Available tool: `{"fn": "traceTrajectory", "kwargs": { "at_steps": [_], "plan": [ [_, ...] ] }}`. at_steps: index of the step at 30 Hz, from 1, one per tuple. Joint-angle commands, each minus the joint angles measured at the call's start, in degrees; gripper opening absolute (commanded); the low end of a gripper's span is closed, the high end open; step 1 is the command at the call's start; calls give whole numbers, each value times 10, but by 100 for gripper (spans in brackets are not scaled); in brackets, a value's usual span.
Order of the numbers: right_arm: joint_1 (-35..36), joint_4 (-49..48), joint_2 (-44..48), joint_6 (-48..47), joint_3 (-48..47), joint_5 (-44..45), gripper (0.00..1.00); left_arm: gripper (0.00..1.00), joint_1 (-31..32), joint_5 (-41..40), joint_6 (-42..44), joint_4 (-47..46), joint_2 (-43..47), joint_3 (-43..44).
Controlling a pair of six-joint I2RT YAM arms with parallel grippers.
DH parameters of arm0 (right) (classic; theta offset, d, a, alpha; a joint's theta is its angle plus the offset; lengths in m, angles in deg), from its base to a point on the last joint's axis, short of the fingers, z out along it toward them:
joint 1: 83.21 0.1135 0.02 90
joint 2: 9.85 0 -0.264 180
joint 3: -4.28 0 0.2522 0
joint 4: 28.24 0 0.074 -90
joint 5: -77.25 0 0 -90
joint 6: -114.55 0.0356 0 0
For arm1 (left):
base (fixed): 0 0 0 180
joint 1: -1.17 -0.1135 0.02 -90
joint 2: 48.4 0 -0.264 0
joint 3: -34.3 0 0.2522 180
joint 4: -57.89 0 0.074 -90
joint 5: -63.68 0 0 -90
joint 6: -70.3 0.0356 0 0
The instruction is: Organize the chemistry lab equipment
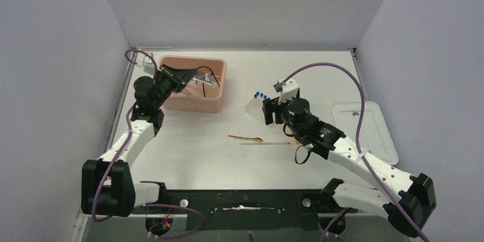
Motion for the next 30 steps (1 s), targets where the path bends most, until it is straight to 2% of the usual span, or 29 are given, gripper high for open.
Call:
{"fn": "traceTrajectory", "kwargs": {
  "at_steps": [1, 4, 7, 12, 15, 16, 19, 21, 24, 30],
  "plan": [
    [-10, -31, -12, 9, 3, -32, 71, 0, -37, -149, 45, 44, 45, -9],
    [-12, -34, -29, 5, 2, -41, 71, 0, -38, -273, 117, 130, 47, 15],
    [-14, -52, -39, 3, 15, -46, 71, 0, -41, -338, 155, 164, 38, 29],
    [-21, -65, -58, 11, 34, -60, 71, 0, -45, -360, 170, 183, 28, 43],
    [-22, -66, -60, 11, 38, -61, 71, 10, -46, -368, 162, 182, 30, 39],
    [-23, -66, -60, 11, 39, -61, 72, 14, -46, -368, 161, 181, 31, 38],
    [-24, -65, -55, 11, 41, -60, 72, 47, -47, -356, 157, 176, 36, 36],
    [-25, -65, -51, 11, 42, -59, 72, 54, -47, -346, 163, 170, 45, 38],
    [-26, -69, -42, 9, 45, -76, 72, 55, -42, -321, 181, 176, 57, 59],
    [-27, -77, -67, -26, 61, -217, 70, 55, 24, -195, 248, 144, 58, 86]
  ]
}}
